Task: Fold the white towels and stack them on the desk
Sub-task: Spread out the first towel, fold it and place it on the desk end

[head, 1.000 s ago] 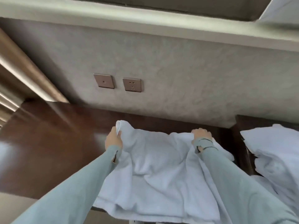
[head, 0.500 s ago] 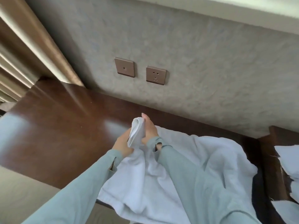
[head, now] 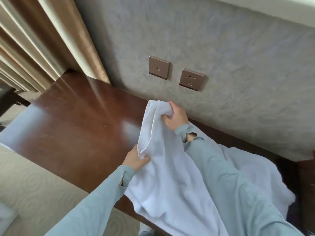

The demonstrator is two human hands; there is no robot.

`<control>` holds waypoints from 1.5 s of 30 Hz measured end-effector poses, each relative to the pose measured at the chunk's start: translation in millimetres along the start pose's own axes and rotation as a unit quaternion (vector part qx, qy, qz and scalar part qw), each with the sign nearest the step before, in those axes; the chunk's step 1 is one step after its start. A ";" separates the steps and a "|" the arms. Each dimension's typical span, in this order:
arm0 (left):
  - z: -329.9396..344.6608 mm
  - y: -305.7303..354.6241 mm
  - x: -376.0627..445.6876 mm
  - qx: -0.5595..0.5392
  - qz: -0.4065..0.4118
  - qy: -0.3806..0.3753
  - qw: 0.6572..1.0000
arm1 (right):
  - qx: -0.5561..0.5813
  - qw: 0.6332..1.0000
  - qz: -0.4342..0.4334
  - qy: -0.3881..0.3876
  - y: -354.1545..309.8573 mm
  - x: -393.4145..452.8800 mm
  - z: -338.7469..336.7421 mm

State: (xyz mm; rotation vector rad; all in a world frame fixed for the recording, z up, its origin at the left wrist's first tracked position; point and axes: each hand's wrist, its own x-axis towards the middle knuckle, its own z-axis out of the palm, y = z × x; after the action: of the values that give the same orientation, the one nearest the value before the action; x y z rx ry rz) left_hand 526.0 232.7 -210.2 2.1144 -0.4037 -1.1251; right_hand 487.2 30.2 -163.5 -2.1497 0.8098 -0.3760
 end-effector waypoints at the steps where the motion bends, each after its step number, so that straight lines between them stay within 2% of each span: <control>1: -3.1 -3.9 2.2 0.043 -0.015 0.029 0.999 | -0.068 0.998 0.005 -0.007 6.3 7.1 10.1; 2: -6.8 -10.7 4.8 0.082 -0.040 0.057 0.994 | -0.150 0.988 0.020 -0.032 11.6 10.9 19.9; 4: -13.6 -23.4 3.8 0.124 -0.122 0.053 0.983 | -0.265 0.957 0.069 -0.099 21.2 6.2 40.4; 7: -19.9 -44.2 -2.0 0.186 -0.165 -0.013 0.969 | -0.230 0.949 0.080 -0.201 30.0 -27.2 71.0; 10: -21.0 -51.9 -9.6 0.211 -0.119 0.009 0.970 | -0.184 0.950 0.037 -0.251 33.3 -63.6 94.0; 12: -19.1 -47.5 -13.9 0.201 -0.063 0.054 0.976 | -0.197 0.951 0.035 -0.235 31.1 -73.0 102.9; 14: -15.5 -41.6 -20.8 0.078 -0.031 0.092 0.992 | -0.197 0.957 0.062 -0.204 22.4 -77.4 107.1; 16: -14.2 -45.9 -28.6 -0.012 -0.040 0.098 0.994 | -0.208 0.956 0.059 -0.200 16.1 -85.0 110.9; 18: -14.4 -61.9 -37.5 -0.007 -0.078 0.046 0.996 | -0.252 0.941 0.027 -0.225 16.0 -97.1 116.5; 21: -22.7 -78.0 -52.7 0.072 -0.114 -0.039 0.990 | -0.281 0.928 0.007 -0.243 18.7 -111.8 121.7; 23: -31.0 -76.1 -57.6 0.058 -0.105 -0.012 0.993 | -0.266 0.933 0.015 -0.240 16.0 -115.7 121.7; 26: -35.3 -76.6 -60.9 -0.038 -0.074 0.071 0.994 | -0.206 0.958 0.006 -0.200 9.1 -117.7 119.4; 27: -34.0 -80.2 -60.4 -0.055 -0.084 0.105 0.989 | -0.194 0.962 -0.006 -0.192 8.8 -117.8 117.9; 29: -32.1 -90.9 -59.7 -0.018 -0.157 0.141 0.977 | -0.216 0.950 -0.026 -0.225 9.8 -117.7 114.4; 31: -31.5 -100.5 -59.4 0.032 -0.211 0.100 0.972 | -0.246 0.928 -0.022 -0.277 13.0 -121.7 114.0; 33: -31.9 -105.2 -58.0 0.082 -0.191 0.074 0.975 | -0.224 0.936 -0.025 -0.270 14.4 -129.6 114.9; 35: -34.9 -109.2 -59.2 0.147 -0.163 0.103 0.970 | -0.205 0.940 -0.050 -0.268 15.2 -141.8 116.4; 37: -36.5 -110.4 -61.9 0.170 -0.177 0.127 0.961 | -0.212 0.929 -0.063 -0.297 19.7 -153.2 118.5; 40: -27.0 -97.8 -53.3 0.224 -0.175 0.143 0.948 | -0.192 0.939 -0.034 -0.283 21.9 -156.9 114.4; 42: -15.7 -77.4 -43.7 0.293 -0.108 0.195 0.930 | -0.196 0.949 -0.007 -0.248 23.9 -157.2 106.8; 43: -9.2 -65.4 -39.0 0.318 -0.047 0.208 0.924 | -0.192 0.954 0.014 -0.229 26.8 -159.0 100.6; 45: 11.0 -43.1 -26.1 0.322 0.085 0.156 0.930 | -0.160 0.968 0.062 -0.184 35.9 -164.2 83.7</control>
State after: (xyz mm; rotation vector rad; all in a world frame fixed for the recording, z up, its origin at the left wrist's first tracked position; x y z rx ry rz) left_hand 499.9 272.9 -229.2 2.6999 -0.8730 -0.5726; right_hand 390.7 169.3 -244.5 -2.3485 0.8237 0.2307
